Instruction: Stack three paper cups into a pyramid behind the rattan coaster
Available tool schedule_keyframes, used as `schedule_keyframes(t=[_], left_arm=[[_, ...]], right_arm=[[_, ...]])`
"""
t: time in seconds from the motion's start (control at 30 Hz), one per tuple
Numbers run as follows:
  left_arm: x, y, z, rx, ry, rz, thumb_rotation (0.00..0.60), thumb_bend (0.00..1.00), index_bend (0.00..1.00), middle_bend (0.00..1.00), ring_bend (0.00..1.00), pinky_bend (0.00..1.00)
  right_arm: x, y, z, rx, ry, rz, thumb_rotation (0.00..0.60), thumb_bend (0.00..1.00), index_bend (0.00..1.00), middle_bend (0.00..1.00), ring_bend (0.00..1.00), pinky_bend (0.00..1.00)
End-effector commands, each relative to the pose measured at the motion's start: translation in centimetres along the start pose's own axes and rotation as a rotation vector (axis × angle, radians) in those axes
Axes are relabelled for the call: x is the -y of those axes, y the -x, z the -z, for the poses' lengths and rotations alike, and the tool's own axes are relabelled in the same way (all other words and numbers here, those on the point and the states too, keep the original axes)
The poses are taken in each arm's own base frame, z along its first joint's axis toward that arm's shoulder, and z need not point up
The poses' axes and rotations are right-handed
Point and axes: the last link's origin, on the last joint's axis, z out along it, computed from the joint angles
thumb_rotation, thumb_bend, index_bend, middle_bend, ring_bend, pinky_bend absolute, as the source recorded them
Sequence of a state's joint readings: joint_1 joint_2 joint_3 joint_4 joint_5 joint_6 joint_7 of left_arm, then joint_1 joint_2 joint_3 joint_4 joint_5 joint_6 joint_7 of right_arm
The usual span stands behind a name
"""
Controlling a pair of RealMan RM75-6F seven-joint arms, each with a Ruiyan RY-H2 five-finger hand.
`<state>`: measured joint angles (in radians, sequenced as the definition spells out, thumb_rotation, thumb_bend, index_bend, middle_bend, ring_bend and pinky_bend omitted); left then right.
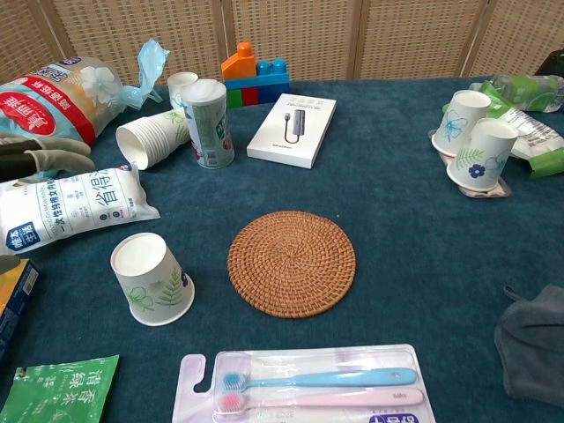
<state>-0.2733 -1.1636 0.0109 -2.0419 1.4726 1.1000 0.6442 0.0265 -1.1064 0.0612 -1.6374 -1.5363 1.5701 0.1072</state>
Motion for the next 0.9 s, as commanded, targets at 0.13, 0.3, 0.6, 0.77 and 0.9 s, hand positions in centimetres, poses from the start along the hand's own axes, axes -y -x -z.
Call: schedule_keyframes(t=[0.13, 0.3, 0.6, 0.77, 0.9], left_arm=[[-0.9, 0.8, -1.0, 0.036, 0.03, 0.024, 0.6, 0.4, 0.1, 0.0, 0.0, 0.0], [-1.4, 1.5, -1.9, 0.044, 0.041, 0.029, 0.6, 0.4, 0.17, 0.0, 0.0, 0.0], [-2.5, 2.2, -3.4, 0.035, 0.063, 0.037, 0.6, 0.4, 0.11, 0.0, 0.0, 0.0], [-3.0, 2.6, -4.1, 0.046, 0.076, 0.043, 0.6, 0.4, 0.11, 0.0, 0.0, 0.0], [-3.6, 2.9, -4.8, 0.055, 0.09, 0.05, 0.6, 0.4, 0.11, 0.0, 0.0, 0.0]], right_arm=[[0.0, -0.2, 0.0, 0.001, 0.001, 0.0, 0.6, 0.35, 0.0, 0.0, 0.0, 0.0], [0.0, -0.3, 0.1, 0.0, 0.002, -0.002, 0.6, 0.35, 0.0, 0.0, 0.0, 0.0], [-0.4, -0.6, 0.4, 0.002, 0.019, -0.005, 0.6, 0.35, 0.0, 0.0, 0.0, 0.0], [-0.6, -0.7, 0.5, 0.002, 0.024, -0.007, 0.6, 0.35, 0.0, 0.0, 0.0, 0.0], [-0.8, -0.9, 0.6, 0.0, 0.03, -0.006, 0.6, 0.35, 0.0, 0.0, 0.0, 0.0]])
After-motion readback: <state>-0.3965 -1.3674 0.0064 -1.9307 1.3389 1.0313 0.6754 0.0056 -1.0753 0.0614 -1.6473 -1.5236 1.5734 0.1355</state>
